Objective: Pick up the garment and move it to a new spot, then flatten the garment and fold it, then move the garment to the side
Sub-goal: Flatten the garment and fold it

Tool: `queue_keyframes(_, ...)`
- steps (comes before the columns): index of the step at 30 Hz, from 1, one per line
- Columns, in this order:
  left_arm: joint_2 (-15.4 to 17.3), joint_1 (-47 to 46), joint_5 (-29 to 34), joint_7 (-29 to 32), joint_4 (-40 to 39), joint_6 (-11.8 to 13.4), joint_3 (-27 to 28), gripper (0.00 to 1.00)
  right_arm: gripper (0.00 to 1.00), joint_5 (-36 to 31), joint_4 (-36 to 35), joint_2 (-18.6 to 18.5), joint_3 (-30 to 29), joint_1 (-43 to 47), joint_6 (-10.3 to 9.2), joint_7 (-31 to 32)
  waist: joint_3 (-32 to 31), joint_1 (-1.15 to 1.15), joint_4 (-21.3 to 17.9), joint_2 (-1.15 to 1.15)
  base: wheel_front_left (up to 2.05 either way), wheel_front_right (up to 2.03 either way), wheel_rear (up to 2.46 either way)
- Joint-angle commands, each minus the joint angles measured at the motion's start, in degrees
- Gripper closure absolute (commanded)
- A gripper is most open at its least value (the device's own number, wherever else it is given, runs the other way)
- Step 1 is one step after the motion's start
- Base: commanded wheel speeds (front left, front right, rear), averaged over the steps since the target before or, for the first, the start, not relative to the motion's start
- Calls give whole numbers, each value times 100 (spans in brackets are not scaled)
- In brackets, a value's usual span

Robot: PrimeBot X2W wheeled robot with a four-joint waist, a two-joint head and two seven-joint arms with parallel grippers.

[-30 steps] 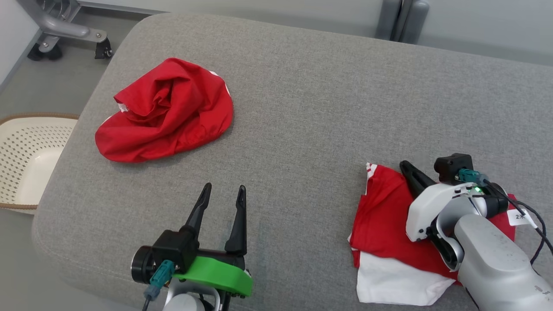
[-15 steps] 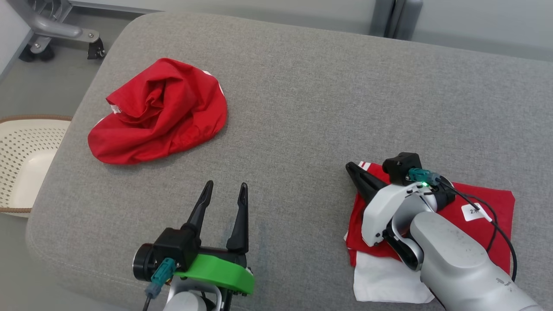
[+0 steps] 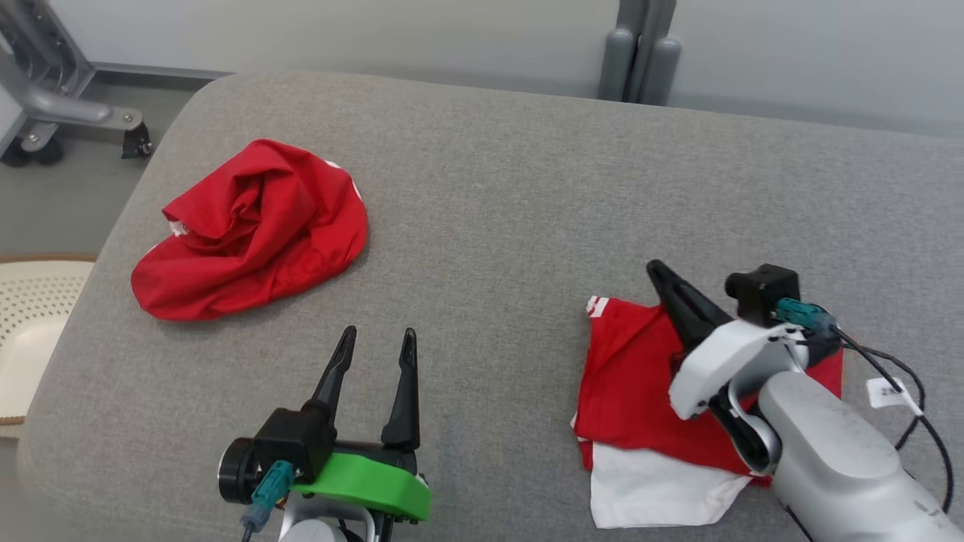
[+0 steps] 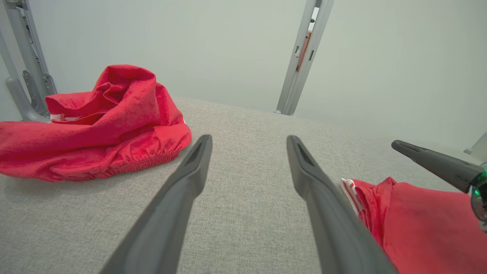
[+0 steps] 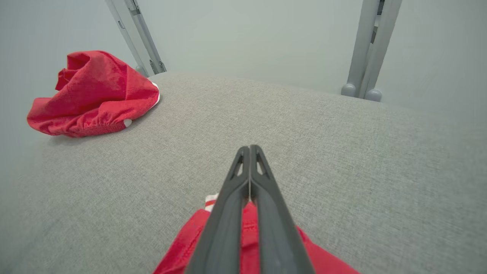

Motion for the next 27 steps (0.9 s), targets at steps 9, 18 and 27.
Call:
queue_keyframes(9,20,259,67,-2,-191,4,166,0,100,-508,-1648,-148,-1726,1669,-7,-47,-572,0,-767,0,0,0,0)
queue_keyframes(18,20,385,115,-1,-145,-62,223,0,0,-1201,-2904,337,-3006,2965,-5,-47,-701,0,-1110,0,0,0,0)
queue_keyframes(27,20,612,261,-1,-49,-73,303,0,0,-1555,-3228,747,-3335,3477,-5,-48,-754,0,-1299,0,0,0,0)
